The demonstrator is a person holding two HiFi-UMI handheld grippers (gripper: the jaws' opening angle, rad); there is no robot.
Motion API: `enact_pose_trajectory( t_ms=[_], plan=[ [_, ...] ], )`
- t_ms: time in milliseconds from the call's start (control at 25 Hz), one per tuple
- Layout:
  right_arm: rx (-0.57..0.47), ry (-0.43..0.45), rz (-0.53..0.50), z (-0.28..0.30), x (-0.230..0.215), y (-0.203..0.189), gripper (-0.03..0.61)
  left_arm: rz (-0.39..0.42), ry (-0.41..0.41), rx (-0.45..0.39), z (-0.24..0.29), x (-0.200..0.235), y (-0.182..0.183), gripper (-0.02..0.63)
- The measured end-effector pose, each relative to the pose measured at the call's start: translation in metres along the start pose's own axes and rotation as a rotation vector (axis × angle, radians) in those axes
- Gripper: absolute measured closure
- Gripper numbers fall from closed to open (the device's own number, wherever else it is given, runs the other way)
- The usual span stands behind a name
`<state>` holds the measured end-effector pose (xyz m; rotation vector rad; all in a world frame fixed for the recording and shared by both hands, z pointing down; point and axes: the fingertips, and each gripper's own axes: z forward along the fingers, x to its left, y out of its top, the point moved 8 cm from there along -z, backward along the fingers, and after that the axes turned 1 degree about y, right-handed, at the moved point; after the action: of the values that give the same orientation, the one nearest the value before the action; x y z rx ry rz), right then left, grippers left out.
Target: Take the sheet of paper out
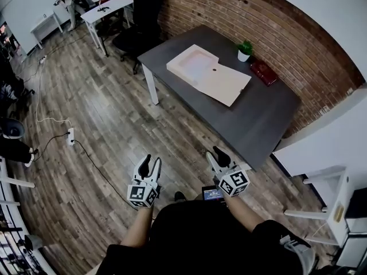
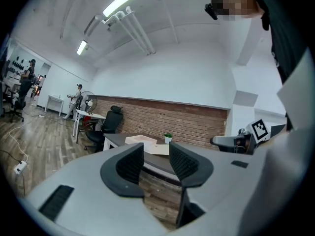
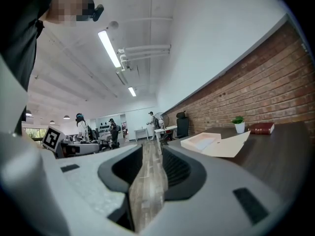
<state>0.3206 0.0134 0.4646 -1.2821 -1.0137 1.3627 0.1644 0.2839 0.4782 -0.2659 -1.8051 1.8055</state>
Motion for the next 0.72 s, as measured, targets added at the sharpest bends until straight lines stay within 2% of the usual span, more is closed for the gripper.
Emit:
enact_pose_trajectory(
  t_ms=[160,440,720],
  plan=[
    [0.011,-0.017,0.007,0.035,-0.013,0.0,0.449,-0.018,0.006,-0.004,0.027,0.036,0.005,0.462],
    [0.009,-0.035,0.033,0.099,-0.053,-0.001,0.449,-0.017,-0.006,0.009,0.097,0.074,0.012,0.468],
    [-0.018,-0.034,0.071,0.196,-0.118,0.014,0.449,-0.005,-0.004,0.027,0.194,0.121,0.034,0.471]
  ],
)
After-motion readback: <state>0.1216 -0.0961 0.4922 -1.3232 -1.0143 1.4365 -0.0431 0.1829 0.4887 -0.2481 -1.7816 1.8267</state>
